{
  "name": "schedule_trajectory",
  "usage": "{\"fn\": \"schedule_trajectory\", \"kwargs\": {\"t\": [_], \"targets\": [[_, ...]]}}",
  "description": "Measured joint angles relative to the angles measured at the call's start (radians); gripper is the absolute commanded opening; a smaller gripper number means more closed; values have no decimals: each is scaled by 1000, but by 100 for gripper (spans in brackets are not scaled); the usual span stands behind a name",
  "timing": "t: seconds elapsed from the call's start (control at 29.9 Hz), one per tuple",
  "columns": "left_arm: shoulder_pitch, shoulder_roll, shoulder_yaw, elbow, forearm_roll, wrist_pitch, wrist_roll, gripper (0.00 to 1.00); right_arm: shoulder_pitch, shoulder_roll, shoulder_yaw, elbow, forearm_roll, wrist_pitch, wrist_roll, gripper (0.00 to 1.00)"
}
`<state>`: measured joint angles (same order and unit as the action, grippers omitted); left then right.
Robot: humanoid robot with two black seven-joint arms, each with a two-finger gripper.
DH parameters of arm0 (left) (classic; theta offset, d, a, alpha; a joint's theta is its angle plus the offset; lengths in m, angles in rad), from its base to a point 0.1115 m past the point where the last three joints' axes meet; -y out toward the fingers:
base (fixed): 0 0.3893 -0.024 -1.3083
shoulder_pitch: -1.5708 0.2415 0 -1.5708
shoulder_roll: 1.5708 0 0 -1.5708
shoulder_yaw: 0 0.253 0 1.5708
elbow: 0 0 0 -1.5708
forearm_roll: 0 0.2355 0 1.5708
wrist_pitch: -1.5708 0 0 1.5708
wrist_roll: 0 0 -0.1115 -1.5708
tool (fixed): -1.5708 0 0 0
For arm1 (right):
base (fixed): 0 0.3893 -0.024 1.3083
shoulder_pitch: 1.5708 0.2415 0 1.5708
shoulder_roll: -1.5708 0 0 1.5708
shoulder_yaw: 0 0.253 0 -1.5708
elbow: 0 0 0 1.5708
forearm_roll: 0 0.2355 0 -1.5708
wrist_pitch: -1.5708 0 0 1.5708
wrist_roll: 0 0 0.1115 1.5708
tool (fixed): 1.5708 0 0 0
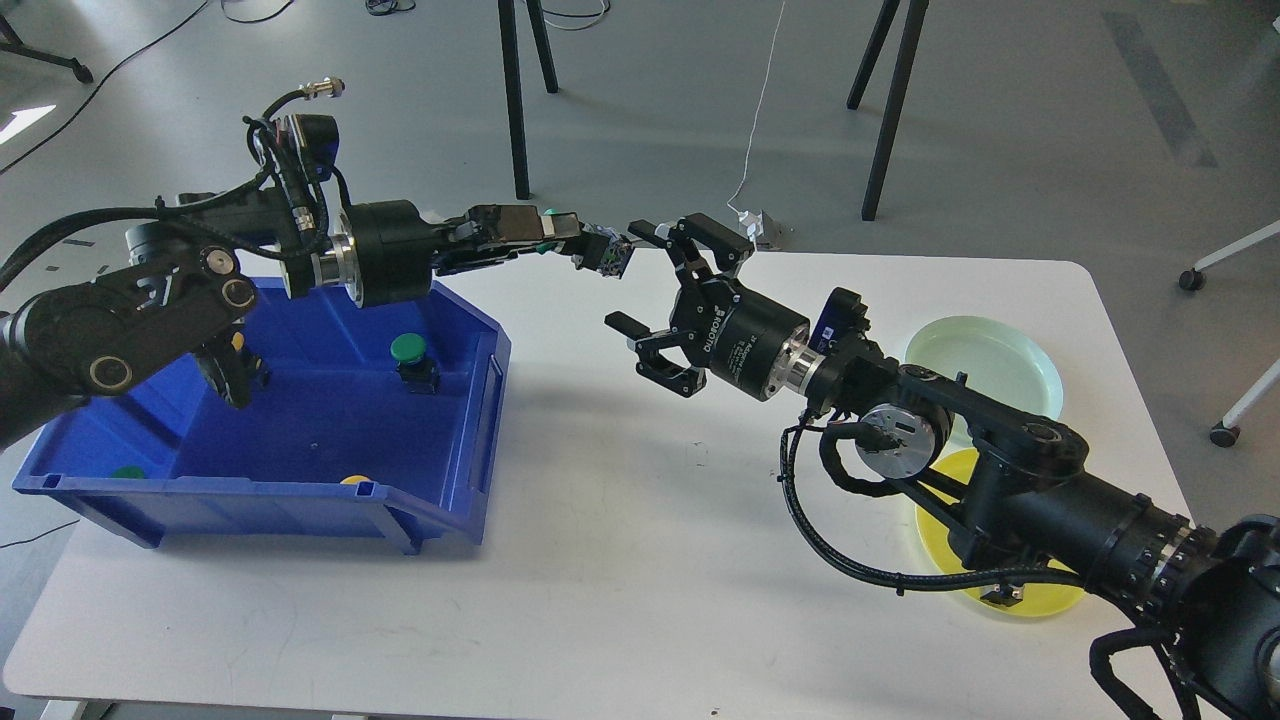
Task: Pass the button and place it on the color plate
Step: 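Lift the green button and extend the left gripper toward the right gripper, then grasp the green button with the right gripper and open the left gripper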
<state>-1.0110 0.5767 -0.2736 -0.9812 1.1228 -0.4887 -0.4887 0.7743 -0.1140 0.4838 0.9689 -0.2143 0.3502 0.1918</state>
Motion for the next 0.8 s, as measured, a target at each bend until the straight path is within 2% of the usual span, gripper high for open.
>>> {"fn": "schedule_trajectory", "kwargs": {"t": [0.5, 0.7, 0.8], "targets": [[-1, 0, 1, 8, 0, 0, 0, 16, 19, 72, 56, -82, 0, 0, 0, 83], [-1, 0, 1, 8, 0, 0, 0, 16, 24, 77, 59, -103, 0, 0, 0, 59], [-1, 0, 1, 8, 0, 0, 0, 16, 34, 90, 59, -119, 0, 0, 0, 53]]}}
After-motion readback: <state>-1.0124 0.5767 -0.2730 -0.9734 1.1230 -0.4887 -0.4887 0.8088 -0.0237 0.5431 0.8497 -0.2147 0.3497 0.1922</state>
